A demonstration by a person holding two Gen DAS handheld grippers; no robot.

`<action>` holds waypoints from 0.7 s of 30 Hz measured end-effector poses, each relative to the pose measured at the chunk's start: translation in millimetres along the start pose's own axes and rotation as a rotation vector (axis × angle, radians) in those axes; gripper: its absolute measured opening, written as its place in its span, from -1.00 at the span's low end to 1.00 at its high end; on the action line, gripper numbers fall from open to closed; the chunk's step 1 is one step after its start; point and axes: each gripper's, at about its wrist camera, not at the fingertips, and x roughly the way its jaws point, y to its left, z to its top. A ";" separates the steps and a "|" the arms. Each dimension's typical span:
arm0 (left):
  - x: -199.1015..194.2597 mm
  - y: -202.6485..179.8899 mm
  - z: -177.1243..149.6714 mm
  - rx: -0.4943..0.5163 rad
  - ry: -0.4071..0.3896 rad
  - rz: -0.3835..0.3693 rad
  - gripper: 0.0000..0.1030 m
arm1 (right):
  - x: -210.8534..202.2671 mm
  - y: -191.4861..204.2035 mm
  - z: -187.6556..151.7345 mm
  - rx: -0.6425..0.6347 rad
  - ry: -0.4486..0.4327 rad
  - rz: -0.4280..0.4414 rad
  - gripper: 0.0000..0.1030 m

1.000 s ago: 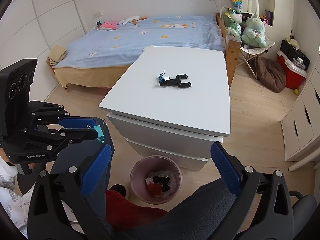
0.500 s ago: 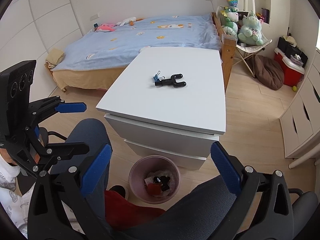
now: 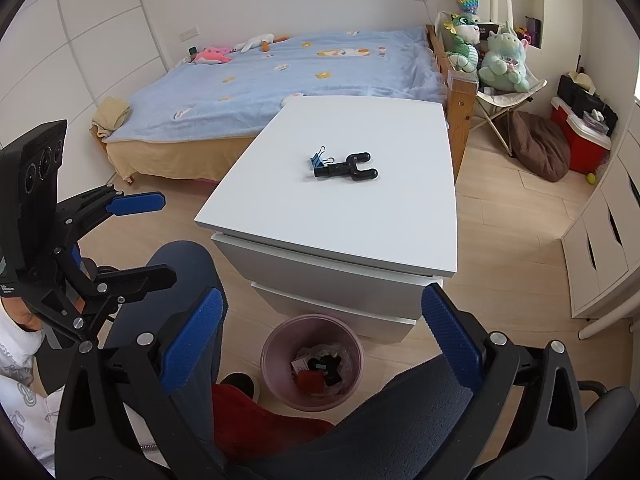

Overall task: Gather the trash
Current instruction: 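Move the right gripper over the table to the black handle piece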

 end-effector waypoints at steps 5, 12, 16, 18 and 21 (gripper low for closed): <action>-2.9 11.8 5.6 -0.013 -0.024 0.040 0.85 | 2.3 0.2 11.5 -0.004 0.002 -0.001 0.90; -3.3 31.4 17.3 -0.052 -0.048 0.083 0.85 | 17.3 -0.9 44.6 -0.027 0.009 -0.011 0.90; -1.9 42.2 21.1 -0.073 -0.050 0.090 0.85 | 34.6 -1.6 66.9 -0.045 0.024 -0.019 0.90; -0.8 46.9 22.6 -0.081 -0.051 0.091 0.85 | 45.9 -2.9 78.6 -0.053 0.034 -0.022 0.90; 1.8 53.6 24.8 -0.097 -0.051 0.089 0.85 | 65.4 -4.1 96.1 -0.073 0.059 -0.027 0.90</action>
